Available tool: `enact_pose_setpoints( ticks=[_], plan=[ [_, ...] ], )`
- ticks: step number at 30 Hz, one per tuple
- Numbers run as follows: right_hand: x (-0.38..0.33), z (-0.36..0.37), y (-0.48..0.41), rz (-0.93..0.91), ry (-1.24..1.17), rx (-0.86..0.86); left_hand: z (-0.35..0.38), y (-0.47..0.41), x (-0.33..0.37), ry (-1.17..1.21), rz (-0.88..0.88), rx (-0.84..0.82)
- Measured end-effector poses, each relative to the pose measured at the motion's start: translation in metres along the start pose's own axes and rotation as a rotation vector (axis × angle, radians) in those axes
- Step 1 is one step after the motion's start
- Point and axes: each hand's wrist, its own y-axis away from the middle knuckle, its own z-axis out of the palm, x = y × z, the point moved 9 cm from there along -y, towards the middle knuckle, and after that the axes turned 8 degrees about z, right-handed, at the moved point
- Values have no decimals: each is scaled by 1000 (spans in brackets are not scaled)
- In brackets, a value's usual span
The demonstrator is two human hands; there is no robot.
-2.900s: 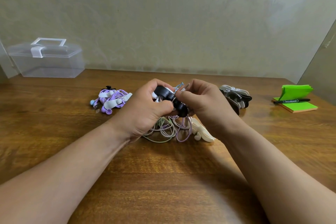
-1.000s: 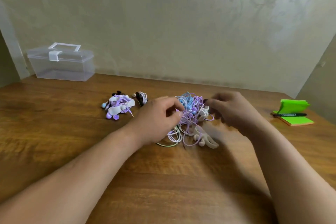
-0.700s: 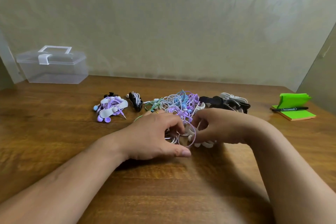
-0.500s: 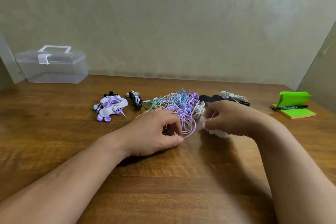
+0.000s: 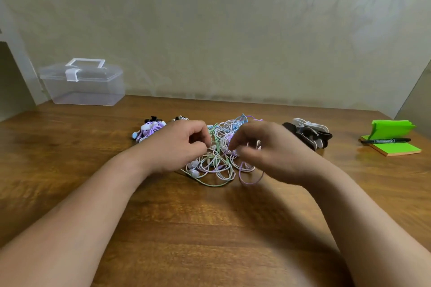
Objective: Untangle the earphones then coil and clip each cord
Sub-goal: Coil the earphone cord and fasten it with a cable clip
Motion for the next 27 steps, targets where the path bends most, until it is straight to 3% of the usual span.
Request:
enact_pose_setpoints(
  ticks=[3,5,7,9,11,14,20,22,27],
  plan=[
    [-2,25,1,13,85,-140,12,6,0,32,-18,-147],
    [6,15,-5,38,110,-16,16,8,-2,13,-28,-179],
    [22,-14,-8,115,106,216,13,6,-5,7,-41,-125],
    [43,-28,-9,209,51,298,14,3,-7,-3,-45,-99],
    [48,-20,-10,211,18,236,21,3,-9,-22,-44,-116],
    [37,8,-13,121,242,125,25,2,-9,-43,-32,-123],
    [39,24,-29,171,412,127,25,1,-8,-27,-21,-107],
    [42,11,-31,184,333,219,25,1,-8,-8,-27,-100],
    [53,-50,-15,216,-215,540,24,0,-9,-19,-28,-81]
  ],
)
